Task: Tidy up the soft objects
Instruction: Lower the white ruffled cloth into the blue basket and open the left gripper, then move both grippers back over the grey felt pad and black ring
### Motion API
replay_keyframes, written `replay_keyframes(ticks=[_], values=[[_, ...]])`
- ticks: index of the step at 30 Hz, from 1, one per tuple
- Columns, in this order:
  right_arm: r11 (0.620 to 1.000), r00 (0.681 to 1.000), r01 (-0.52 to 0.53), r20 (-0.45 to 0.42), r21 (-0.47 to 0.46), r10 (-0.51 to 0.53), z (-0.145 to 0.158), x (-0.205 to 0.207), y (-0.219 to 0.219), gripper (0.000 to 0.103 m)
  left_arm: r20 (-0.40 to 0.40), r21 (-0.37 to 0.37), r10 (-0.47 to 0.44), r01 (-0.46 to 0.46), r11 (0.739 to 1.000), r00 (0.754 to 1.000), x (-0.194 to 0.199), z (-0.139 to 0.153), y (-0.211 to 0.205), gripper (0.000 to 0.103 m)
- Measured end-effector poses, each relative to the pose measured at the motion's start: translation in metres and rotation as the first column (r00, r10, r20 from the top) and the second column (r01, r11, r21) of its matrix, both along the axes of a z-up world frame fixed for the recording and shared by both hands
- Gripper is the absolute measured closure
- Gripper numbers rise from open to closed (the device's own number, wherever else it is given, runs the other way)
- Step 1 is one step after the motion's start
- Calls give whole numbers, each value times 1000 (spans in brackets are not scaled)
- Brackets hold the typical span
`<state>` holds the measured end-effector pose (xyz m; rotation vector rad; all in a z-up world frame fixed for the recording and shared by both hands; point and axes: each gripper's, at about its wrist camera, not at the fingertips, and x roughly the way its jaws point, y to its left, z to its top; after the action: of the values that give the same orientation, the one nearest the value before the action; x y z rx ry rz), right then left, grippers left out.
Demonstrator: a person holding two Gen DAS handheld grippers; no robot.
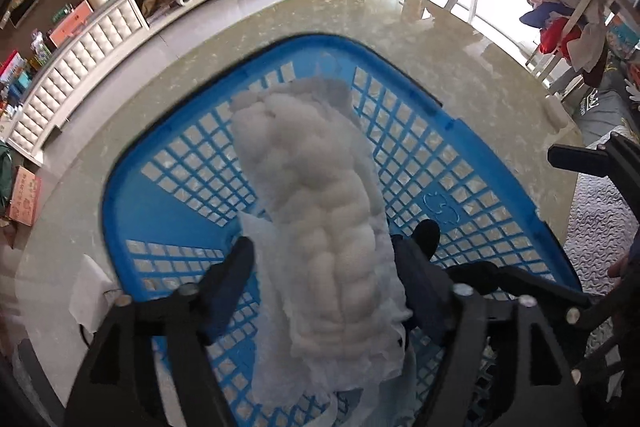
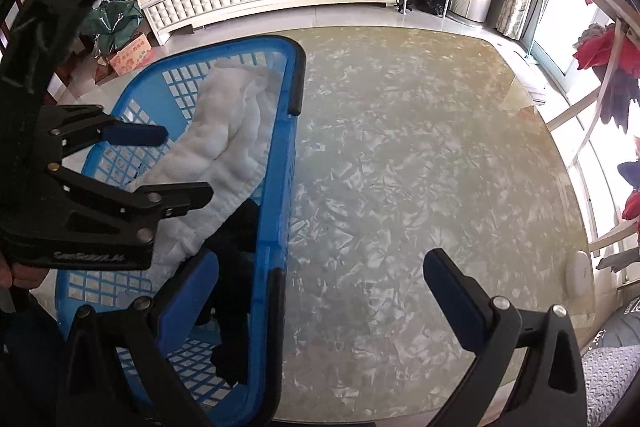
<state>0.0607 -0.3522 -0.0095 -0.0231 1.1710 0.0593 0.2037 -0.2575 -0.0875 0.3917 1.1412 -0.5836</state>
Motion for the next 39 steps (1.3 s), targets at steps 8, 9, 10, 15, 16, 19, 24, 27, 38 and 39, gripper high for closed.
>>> replay_keyframes(ticks=[8,9,10,15,16,19,24,27,38,39], values=[[1000,999,4,42,-3,-4,25,-20,9,0,68,-30,22,-20,999,997,-24,37,23,17],[1000,999,4,46,-3,-4,28,-22,10,0,74,-38,24,-22,999,997,-29,42,27,17],[1000,999,6,54,-3,-5,32,-26,13,0,83,-44,30,-27,999,996,-35,47,31,17],[1000,996,-4,91,5,3,49,-40,27,0,129,-73,73,-64,995,989,-63,70,60,17],[1000,995,-10,98,4,10,52,-43,33,0,130,-76,81,-71,995,988,-67,73,66,17],[1000,993,-19,116,4,19,60,-49,48,0,138,-87,103,-91,992,985,-84,80,87,17],[999,989,-39,146,18,36,69,-53,75,0,162,-116,161,-143,983,974,-104,93,129,16],[998,986,-59,158,15,56,72,-54,93,0,184,-115,180,-160,980,966,-117,98,153,11],[987,975,-154,168,40,146,61,-31,161,0,219,-132,283,-259,957,934,-136,109,248,7],[986,974,-165,166,38,156,59,-28,166,0,220,-136,292,-267,954,931,-137,108,254,7]])
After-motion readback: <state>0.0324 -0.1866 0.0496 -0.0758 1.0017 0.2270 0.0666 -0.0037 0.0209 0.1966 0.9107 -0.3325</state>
